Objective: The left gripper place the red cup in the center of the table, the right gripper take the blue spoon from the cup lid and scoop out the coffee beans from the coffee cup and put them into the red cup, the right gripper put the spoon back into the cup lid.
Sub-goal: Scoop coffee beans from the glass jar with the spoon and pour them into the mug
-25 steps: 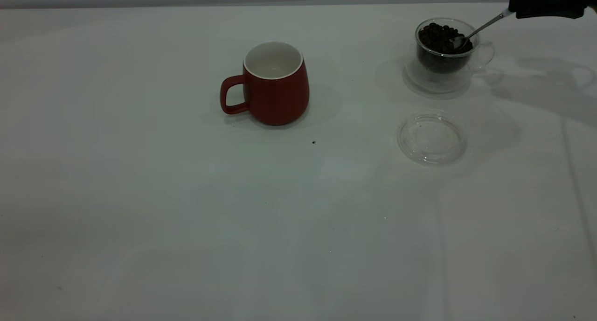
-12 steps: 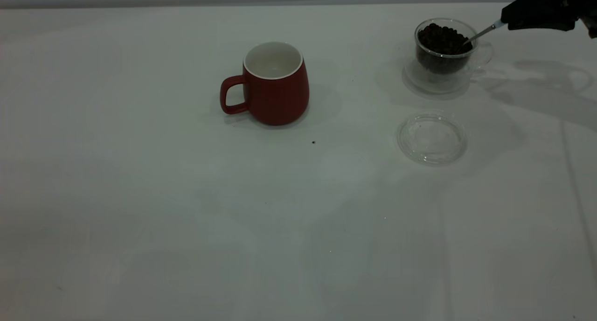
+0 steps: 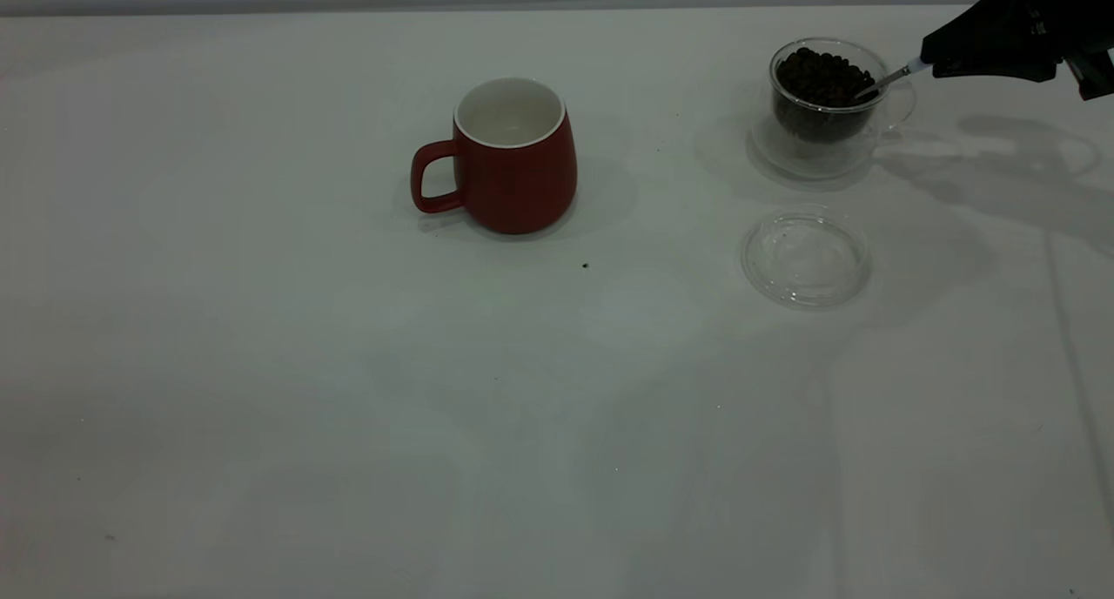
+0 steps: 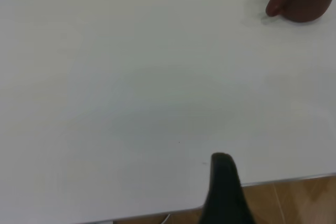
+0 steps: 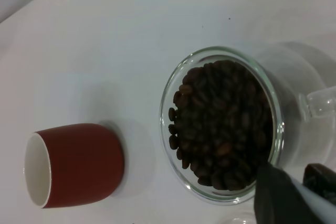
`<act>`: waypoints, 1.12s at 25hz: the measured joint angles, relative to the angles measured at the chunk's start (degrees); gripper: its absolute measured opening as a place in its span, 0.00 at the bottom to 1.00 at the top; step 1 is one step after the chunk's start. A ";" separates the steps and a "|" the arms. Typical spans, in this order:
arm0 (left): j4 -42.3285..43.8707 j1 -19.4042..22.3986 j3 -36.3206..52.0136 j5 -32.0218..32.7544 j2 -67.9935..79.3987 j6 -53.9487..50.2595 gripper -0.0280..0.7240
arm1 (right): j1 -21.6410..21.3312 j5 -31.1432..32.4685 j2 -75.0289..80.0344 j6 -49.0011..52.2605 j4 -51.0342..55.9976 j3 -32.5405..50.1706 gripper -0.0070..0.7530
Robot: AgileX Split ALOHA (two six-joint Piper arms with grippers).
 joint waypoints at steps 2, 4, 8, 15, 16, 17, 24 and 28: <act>0.00 0.00 0.00 0.00 0.00 0.00 0.82 | -0.13 0.43 0.00 0.00 0.00 0.00 0.14; 0.00 0.00 0.00 0.00 0.00 0.00 0.82 | -0.55 1.49 0.00 0.00 0.04 0.00 0.14; 0.00 0.00 0.00 0.00 0.00 0.00 0.82 | -1.78 2.37 0.00 0.00 0.37 0.00 0.14; 0.00 0.00 0.00 0.00 0.00 0.00 0.82 | -2.77 4.11 0.00 0.00 0.59 0.00 0.14; 0.00 0.00 0.00 0.00 0.00 0.00 0.82 | -2.77 4.19 0.00 0.00 0.64 0.00 0.14; 0.00 0.00 0.00 0.00 0.00 0.00 0.82 | -2.77 4.32 0.00 0.00 0.65 0.00 0.14; 0.00 0.00 0.00 0.00 0.00 0.11 0.82 | -2.77 4.39 0.04 0.05 0.82 0.00 0.14; 0.00 0.00 0.00 0.00 0.00 0.11 0.82 | -3.02 4.46 0.30 0.05 2.13 0.00 0.14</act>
